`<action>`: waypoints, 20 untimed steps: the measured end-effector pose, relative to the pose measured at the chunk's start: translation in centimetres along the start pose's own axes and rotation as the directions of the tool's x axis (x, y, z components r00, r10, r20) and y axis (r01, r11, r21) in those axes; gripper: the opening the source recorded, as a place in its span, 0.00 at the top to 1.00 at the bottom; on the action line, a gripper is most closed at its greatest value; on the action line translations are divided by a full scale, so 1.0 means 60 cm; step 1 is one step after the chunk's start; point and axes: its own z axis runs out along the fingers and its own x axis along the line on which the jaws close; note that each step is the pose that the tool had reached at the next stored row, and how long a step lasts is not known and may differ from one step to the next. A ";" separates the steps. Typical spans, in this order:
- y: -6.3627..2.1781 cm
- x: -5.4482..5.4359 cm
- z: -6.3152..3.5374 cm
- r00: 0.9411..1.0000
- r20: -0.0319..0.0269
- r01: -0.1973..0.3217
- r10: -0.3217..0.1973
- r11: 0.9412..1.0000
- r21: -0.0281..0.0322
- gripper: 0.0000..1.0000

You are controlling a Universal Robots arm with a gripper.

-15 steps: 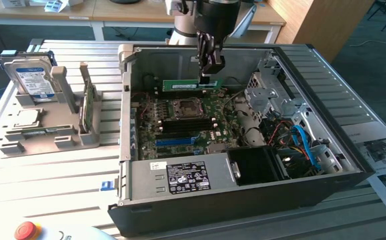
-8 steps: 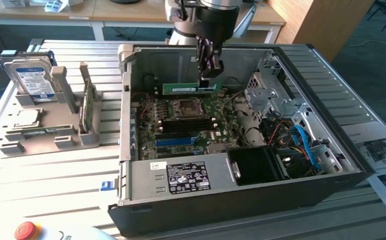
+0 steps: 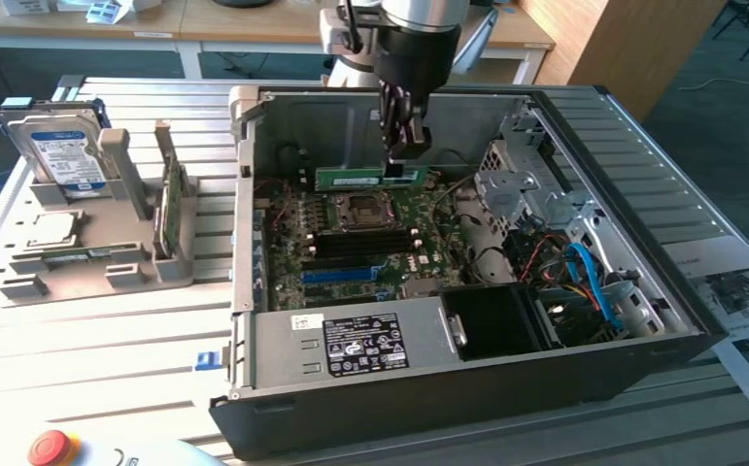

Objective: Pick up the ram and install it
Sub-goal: 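Insert the ram into the slot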

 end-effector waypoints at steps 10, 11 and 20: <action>0.000 -0.001 0.018 1.000 0.000 -0.002 0.002 1.000 0.000 0.88; 0.000 -0.001 0.020 1.000 0.000 -0.002 0.002 1.000 0.000 0.88; 0.000 -0.001 0.036 1.000 0.000 -0.003 0.003 1.000 0.000 0.88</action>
